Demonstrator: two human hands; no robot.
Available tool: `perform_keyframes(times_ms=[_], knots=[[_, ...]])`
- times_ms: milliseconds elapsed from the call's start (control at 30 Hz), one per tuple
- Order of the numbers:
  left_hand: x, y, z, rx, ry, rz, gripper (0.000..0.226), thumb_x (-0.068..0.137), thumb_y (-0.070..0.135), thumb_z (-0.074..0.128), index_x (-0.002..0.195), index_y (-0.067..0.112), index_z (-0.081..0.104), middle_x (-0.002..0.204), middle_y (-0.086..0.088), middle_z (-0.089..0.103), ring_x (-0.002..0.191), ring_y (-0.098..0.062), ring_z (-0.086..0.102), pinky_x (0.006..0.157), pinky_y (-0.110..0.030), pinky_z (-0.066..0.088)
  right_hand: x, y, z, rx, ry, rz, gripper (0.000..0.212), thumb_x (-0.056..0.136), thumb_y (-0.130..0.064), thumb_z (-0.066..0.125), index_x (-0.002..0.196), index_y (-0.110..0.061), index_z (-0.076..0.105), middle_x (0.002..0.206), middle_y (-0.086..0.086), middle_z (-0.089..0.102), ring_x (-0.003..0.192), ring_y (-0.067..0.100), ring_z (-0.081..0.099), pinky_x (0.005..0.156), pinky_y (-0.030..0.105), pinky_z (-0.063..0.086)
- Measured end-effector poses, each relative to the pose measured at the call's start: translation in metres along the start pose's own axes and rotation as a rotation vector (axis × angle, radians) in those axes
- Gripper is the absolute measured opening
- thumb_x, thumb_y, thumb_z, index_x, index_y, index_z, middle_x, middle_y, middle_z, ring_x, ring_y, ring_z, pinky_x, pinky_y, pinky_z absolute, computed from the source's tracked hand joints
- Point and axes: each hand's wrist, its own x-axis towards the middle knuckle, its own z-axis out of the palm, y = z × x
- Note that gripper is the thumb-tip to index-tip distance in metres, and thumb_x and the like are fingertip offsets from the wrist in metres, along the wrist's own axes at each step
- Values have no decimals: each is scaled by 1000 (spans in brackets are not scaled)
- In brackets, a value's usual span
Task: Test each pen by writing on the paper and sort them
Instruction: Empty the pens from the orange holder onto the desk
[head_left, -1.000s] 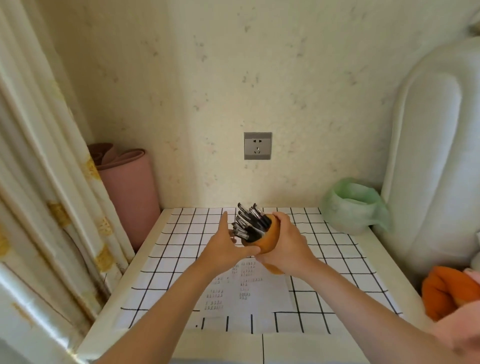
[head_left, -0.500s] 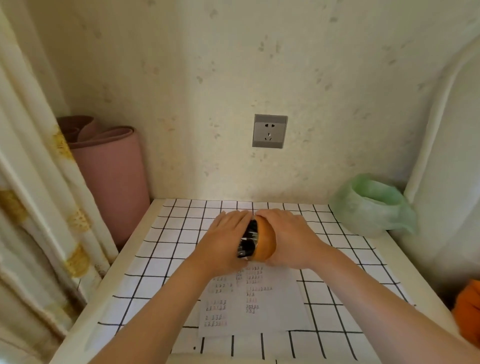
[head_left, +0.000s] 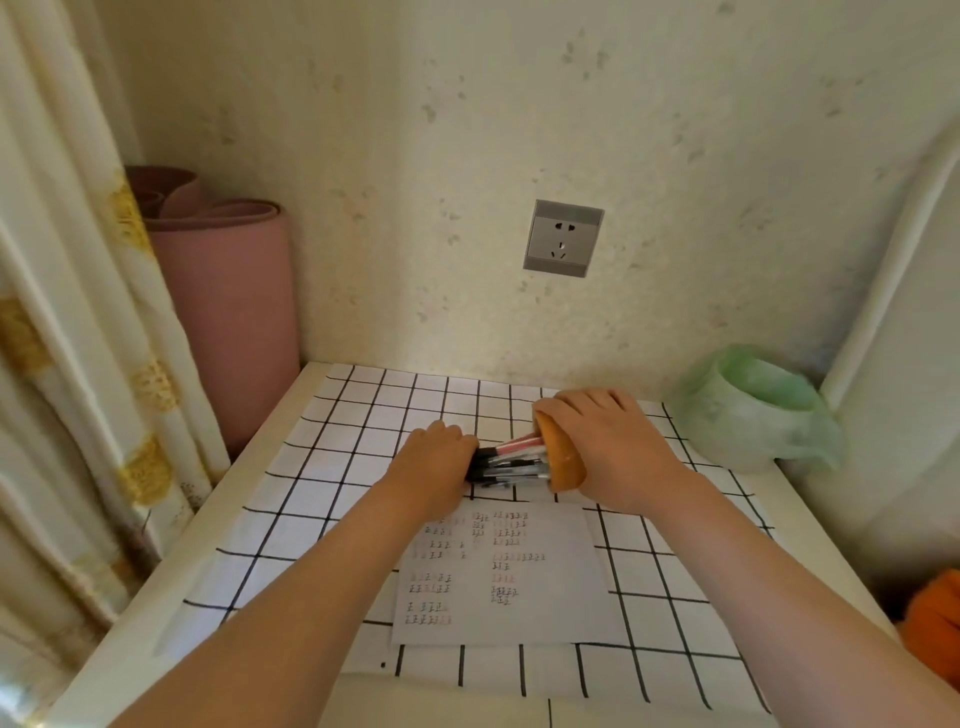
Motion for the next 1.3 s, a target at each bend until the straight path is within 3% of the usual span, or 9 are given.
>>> perform_keyframes(times_ms=[100,233,333,467,567,800,1000,1200,1300], knots=[[2,4,2,21,-59,10,53,85,28,60,135,19,45,124,-3,53,111,-22,45,94,-34,38,-7,7,1,-30,11,23,87,69,-40,81,140,-34,33,137,-7,52,121,20,51,102,42,38],[10,35,2,-295,-51,49,84,78,38,63,150,16,26,145,-3,41,128,-24,42,109,-40,33,-13,3,0,-36,22,-4,87,69,-42,81,142,-32,34,139,-7,50,124,20,49,103,42,37],[16,52,18,-290,54,64,74,87,45,59,149,18,29,133,-2,50,118,-22,48,104,-38,36,-18,0,-2,-21,19,-37,84,72,-45,77,143,-33,32,141,-8,47,128,18,45,108,41,33],[25,56,29,-158,98,91,40,96,33,51,133,19,46,118,-2,54,106,-21,46,92,-34,37,-28,11,2,-49,-26,8,92,65,-35,81,143,-32,31,139,-5,49,125,22,48,105,43,36],[29,59,32,-80,87,110,33,97,26,51,129,17,50,117,-3,54,107,-22,46,90,-35,39,-36,25,-1,-97,-61,71,96,62,-30,82,142,-31,30,138,-3,49,123,24,49,102,43,36],[32,64,29,-89,-30,50,43,96,36,50,134,19,44,125,-4,47,113,-23,43,96,-37,40,-55,45,-21,-195,-63,150,94,63,-15,76,146,-27,33,139,-2,48,125,25,46,109,45,28],[28,74,22,-105,-234,-28,89,85,68,47,153,18,18,149,-5,30,137,-27,27,114,-45,26,-64,53,-26,-245,51,191,92,58,-7,71,143,-24,39,134,0,52,119,27,50,105,45,29],[25,73,22,-103,-72,20,70,97,53,39,155,36,3,146,-1,37,131,-24,37,112,-44,28,-66,53,-33,-248,60,238,95,58,-7,72,145,-24,36,136,1,49,122,27,47,110,47,26],[28,82,21,-160,32,197,58,101,41,42,154,38,18,155,2,32,142,-21,28,113,-42,24,-67,54,-27,-200,70,211,91,62,-7,71,145,-26,37,136,-2,50,122,25,48,109,45,27]])
